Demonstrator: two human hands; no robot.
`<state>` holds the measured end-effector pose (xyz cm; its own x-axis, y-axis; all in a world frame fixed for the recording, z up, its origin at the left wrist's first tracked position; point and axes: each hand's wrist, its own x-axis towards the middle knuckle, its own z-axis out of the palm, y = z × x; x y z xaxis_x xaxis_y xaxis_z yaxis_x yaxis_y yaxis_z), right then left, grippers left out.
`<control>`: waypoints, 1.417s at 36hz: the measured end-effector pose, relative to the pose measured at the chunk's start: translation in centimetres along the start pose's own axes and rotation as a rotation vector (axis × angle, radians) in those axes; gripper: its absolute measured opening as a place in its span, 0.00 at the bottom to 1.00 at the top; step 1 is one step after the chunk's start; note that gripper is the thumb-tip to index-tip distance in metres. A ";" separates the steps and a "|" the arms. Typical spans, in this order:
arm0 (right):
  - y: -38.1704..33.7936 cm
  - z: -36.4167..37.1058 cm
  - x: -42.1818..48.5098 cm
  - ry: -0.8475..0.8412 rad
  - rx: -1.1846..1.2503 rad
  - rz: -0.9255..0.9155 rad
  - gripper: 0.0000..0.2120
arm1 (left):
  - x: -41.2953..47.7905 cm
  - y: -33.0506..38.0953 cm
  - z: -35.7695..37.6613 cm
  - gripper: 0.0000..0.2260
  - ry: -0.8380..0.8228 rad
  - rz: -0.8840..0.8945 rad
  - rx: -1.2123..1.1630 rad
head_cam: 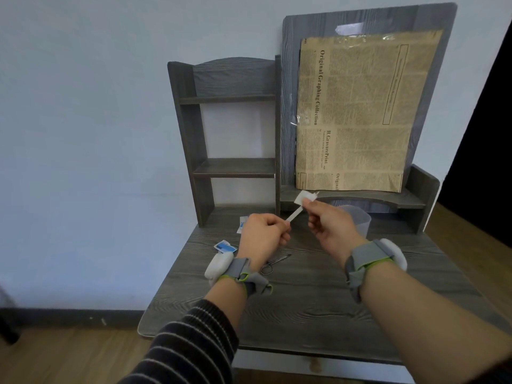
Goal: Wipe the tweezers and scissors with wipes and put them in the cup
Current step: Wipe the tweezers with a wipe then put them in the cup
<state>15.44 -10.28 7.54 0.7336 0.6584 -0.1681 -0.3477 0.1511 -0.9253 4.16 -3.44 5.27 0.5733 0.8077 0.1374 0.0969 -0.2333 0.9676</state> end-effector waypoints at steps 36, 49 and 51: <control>0.3 0.0 0.2 -0.068 -0.029 0.020 0.03 | 0.1 0.0 -0.8 0.12 -0.055 -0.241 -0.455; 0.4 0.6 -0.2 -0.074 -0.059 0.003 0.05 | -0.2 -0.1 -0.5 0.12 -0.137 -0.243 -0.408; 0.3 0.7 -0.2 -0.074 -0.064 0.003 0.05 | -0.3 -0.1 -0.4 0.12 -0.153 -0.232 -0.383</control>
<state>14.78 -9.93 7.54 0.6867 0.7118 -0.1477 -0.3102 0.1032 -0.9451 3.64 -3.42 5.23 0.6884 0.7189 -0.0963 -0.0544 0.1835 0.9815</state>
